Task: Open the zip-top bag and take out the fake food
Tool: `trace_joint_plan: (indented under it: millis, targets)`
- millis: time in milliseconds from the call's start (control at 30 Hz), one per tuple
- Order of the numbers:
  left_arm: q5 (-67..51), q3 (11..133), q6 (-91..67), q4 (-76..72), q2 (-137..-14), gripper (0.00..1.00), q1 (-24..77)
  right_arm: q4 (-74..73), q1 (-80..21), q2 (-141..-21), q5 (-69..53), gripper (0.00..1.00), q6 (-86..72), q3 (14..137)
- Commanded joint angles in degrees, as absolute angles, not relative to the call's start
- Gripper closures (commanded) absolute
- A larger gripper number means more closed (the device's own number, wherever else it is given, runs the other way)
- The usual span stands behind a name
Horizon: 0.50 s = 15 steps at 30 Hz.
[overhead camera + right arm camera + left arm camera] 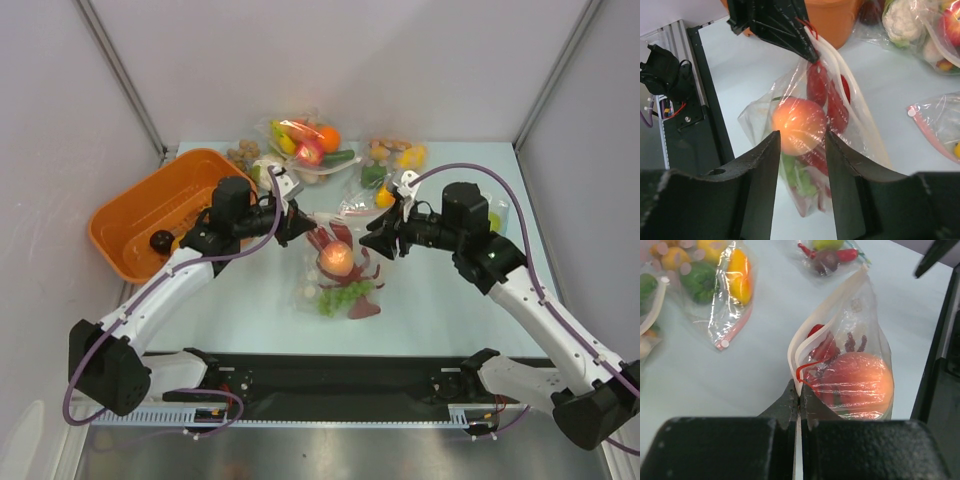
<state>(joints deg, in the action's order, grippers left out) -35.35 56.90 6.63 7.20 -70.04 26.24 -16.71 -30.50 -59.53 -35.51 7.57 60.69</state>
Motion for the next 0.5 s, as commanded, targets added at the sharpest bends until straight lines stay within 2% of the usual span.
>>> trace_joint_plan:
  millis: [0, 200, 467]
  targets:
    - [-40.25, 56.6, 8.88, 4.31, -67.59, 1.0, 27.51, -13.27, -29.97, -62.04, -34.98, 0.53, 8.17, 63.02]
    - [-44.37, 56.51, 9.49, 4.39, -66.01, 1.0, 27.6, -9.59, -27.17, -64.77, -37.08, 0.52, 7.47, 63.02]
    - [-48.78, 57.04, 10.02, 4.92, -63.99, 1.0, 27.69, -5.88, -19.07, -70.22, -47.01, 0.52, 5.1, 64.24]
